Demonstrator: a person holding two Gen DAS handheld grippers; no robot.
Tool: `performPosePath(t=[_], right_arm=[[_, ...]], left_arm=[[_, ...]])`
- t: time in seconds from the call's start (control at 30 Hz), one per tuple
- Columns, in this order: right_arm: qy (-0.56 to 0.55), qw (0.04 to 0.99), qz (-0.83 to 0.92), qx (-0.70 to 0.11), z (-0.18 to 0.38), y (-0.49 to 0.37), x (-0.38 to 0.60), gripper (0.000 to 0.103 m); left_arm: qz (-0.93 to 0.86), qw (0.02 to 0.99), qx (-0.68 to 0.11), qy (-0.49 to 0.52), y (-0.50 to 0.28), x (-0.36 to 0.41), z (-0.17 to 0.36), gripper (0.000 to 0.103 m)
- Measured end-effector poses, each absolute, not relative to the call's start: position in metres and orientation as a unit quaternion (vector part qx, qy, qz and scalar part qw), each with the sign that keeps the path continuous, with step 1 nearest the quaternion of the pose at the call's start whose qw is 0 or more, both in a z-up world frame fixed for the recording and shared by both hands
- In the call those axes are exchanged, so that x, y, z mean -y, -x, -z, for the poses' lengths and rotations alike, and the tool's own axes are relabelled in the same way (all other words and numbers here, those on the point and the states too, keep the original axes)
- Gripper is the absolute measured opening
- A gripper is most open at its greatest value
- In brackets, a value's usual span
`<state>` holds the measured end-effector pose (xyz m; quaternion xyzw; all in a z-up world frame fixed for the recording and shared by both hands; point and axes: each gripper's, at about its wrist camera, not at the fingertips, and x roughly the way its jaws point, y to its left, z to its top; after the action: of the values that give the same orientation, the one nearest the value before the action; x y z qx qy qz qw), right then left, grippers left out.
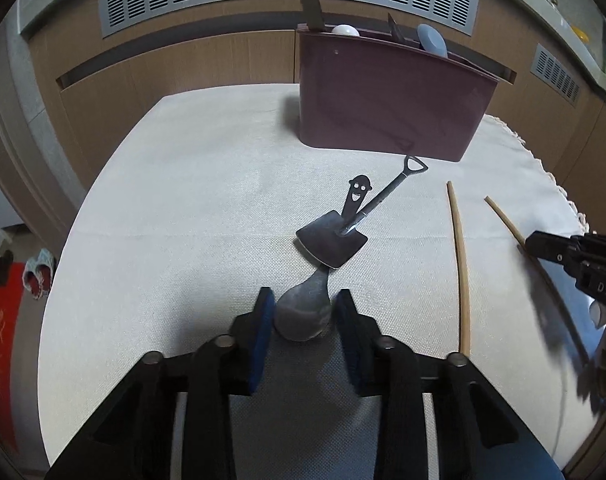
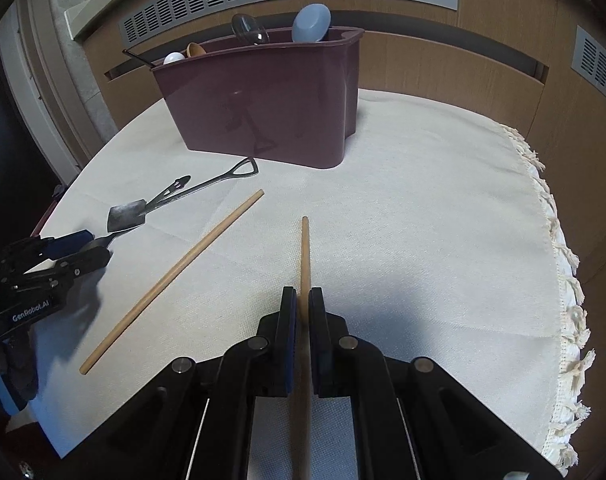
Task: Organize utensils
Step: 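Grasp the dark metal spoon with the left gripper while the right holds the chopstick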
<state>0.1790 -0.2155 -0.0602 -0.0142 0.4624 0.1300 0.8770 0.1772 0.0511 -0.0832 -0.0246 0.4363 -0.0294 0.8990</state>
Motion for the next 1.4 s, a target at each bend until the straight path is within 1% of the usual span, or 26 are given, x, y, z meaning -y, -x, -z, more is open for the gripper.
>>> performPosePath(t=[0.2,0.47,0.87,0.97,1.07,1.13,1.27,1.4], right_arm=[[0.002,0.878,-0.132,-0.461,0.059,-0.176,0.220,0.005],[-0.003,0.885,-0.137,-0.445,0.051,-0.166,0.222,0.005],[-0.033,0.910,-0.164,-0.379,0.013,-0.136,0.222,0.005],[-0.023,0.899,-0.181,-0.397,0.019,-0.137,0.218,0.006],[-0.017,0.887,-0.175,-0.428,0.036,-0.149,0.219,0.007],[0.002,0.882,-0.159,-0.443,0.045,-0.160,0.219,0.012],[0.038,0.887,-0.132,-0.442,0.053,-0.178,0.214,0.014],[0.043,0.874,-0.134,-0.464,0.066,-0.199,0.208,0.015]], left_arm=[[0.039,0.898,-0.436,0.037,-0.174,-0.053,0.079,0.030],[0.048,0.913,-0.404,0.023,-0.159,-0.043,0.052,0.029],[0.056,0.955,-0.290,0.008,-0.117,-0.037,-0.021,0.029],[0.057,0.956,-0.288,0.012,-0.110,-0.040,-0.024,0.029],[0.056,0.955,-0.292,0.019,-0.106,-0.043,-0.021,0.029],[0.059,0.953,-0.297,0.024,-0.103,-0.044,-0.018,0.029],[0.068,0.949,-0.307,0.021,-0.101,-0.041,-0.012,0.029],[0.072,0.949,-0.308,0.018,-0.103,-0.038,-0.008,0.029]])
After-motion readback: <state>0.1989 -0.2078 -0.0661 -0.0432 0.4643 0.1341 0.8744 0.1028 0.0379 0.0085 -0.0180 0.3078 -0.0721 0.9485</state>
